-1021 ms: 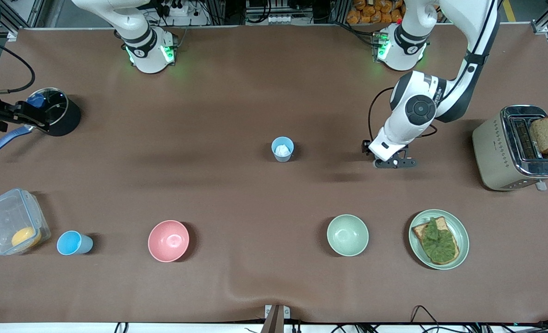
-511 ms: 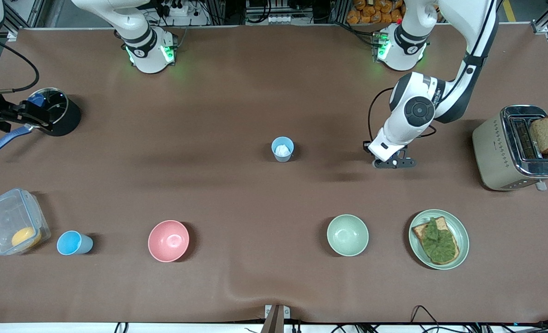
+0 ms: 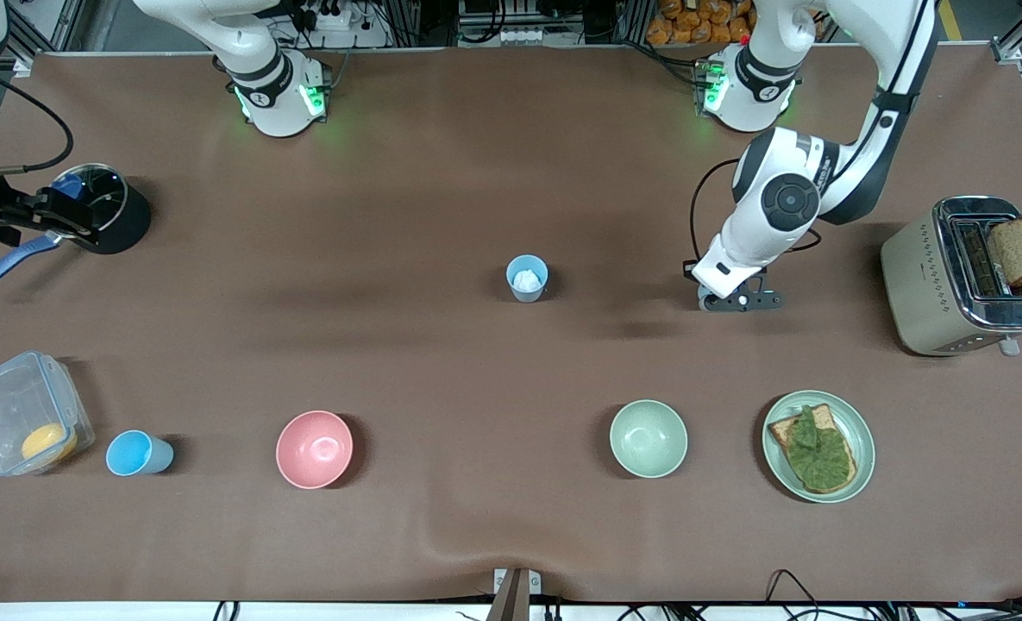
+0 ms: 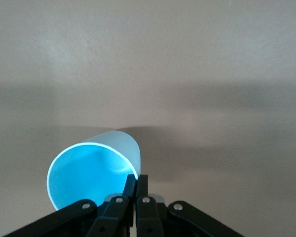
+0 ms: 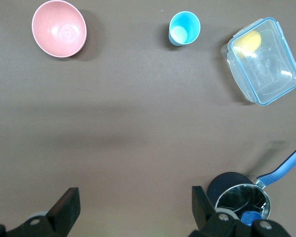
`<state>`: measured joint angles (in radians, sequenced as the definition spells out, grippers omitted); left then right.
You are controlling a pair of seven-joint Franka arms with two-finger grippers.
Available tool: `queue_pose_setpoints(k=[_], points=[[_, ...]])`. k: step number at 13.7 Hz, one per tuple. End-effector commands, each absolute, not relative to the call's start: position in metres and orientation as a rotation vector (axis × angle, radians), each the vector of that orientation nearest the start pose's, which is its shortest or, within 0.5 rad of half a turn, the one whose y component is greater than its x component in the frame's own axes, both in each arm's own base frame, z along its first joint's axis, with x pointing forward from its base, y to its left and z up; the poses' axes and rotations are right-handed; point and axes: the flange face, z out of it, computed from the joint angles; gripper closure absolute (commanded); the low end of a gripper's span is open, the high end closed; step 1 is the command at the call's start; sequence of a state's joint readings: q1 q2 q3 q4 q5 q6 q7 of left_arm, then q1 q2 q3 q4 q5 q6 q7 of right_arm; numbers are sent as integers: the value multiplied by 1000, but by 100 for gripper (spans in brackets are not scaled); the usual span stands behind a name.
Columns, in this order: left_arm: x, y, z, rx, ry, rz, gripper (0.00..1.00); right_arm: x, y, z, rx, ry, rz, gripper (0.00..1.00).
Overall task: Stack blue cups with both arms
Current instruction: 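Lift the blue cup and carry it above the placed cup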
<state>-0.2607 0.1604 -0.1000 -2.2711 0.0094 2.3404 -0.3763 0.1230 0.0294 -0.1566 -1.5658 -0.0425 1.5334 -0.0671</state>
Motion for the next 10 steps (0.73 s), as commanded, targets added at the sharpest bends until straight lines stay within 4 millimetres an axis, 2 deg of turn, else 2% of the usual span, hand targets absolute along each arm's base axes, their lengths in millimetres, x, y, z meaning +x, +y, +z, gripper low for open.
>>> queue_pose_setpoints(k=[1, 2, 6, 8, 10], points=[[494, -198, 331, -3135, 0, 71, 100, 559, -24, 612, -3190, -67, 109, 0], [497, -208, 343, -3145, 17, 59, 100, 559, -24, 612, -3190, -67, 109, 0], [498, -273, 387, -3213, 125, -12, 100, 559, -25, 611, -3190, -62, 112, 0], [498, -304, 405, -3278, 133, -33, 100, 559, -24, 611, -3190, -67, 109, 0], [495, -340, 415, -3318, 88, -13, 100, 560, -23, 612, -3191, -67, 102, 0]])
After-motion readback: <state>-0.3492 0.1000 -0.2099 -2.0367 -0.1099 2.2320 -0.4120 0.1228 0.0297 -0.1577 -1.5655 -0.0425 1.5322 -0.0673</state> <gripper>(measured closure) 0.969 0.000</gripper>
